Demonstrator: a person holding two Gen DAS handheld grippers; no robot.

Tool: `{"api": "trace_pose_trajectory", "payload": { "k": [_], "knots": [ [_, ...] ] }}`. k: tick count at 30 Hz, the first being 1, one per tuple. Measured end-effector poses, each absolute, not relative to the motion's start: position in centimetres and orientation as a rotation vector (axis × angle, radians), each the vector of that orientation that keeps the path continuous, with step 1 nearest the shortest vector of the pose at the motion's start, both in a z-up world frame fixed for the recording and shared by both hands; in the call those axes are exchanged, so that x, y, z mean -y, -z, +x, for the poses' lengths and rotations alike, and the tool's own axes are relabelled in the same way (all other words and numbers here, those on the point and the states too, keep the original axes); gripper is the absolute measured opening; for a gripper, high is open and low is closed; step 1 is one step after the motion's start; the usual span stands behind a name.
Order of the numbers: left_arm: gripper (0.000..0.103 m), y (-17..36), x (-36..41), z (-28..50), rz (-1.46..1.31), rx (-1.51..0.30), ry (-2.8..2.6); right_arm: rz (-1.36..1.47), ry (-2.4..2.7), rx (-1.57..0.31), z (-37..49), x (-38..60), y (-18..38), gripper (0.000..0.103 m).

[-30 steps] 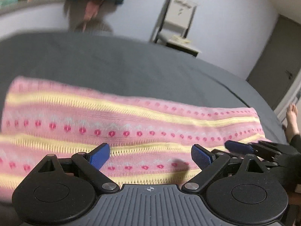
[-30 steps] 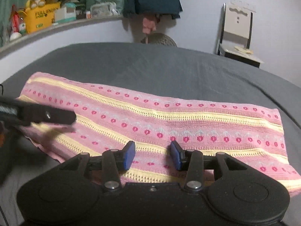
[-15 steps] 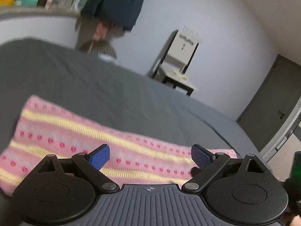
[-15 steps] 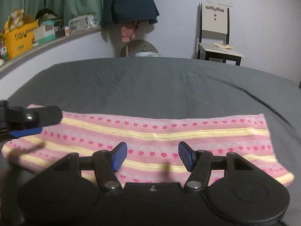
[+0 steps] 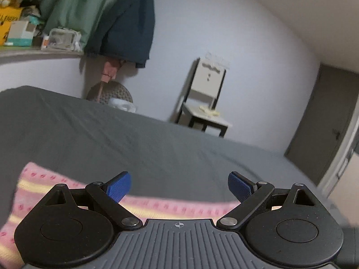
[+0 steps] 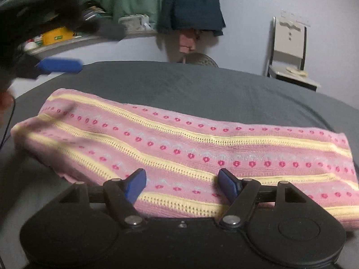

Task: Fold clothes
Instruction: 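Press the folded sweater flat with both open grippers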

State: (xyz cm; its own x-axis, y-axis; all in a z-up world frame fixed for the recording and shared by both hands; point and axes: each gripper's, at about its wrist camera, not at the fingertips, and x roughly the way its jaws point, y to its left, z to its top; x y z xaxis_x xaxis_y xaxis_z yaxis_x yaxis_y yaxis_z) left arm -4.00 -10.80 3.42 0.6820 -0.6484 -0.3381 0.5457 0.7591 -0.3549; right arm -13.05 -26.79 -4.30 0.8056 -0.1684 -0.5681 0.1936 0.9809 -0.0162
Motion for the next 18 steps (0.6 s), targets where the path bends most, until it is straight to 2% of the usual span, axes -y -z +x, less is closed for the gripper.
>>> {"api": "trace_pose_trajectory", "payload": {
  "k": [8,16,18],
  "knots": [
    [0.094,-1.5,10.2,-3.2,-0.315,-0.503,0.731,0.105,0.229,-0.521,-12.1,27.2,2.2,0.072],
    [0.094,-0.2,10.5,-2.5,-0.282,-0.513,0.732,0.108,0.266,-0.516,-8.8,26.3,4.1,0.083],
    [0.094,0.0,10.7,-2.4,-0.267,-0.517,0.74,0.122,0.288,-0.552,-8.3,26.5,5.0,0.088]
  ]
}}
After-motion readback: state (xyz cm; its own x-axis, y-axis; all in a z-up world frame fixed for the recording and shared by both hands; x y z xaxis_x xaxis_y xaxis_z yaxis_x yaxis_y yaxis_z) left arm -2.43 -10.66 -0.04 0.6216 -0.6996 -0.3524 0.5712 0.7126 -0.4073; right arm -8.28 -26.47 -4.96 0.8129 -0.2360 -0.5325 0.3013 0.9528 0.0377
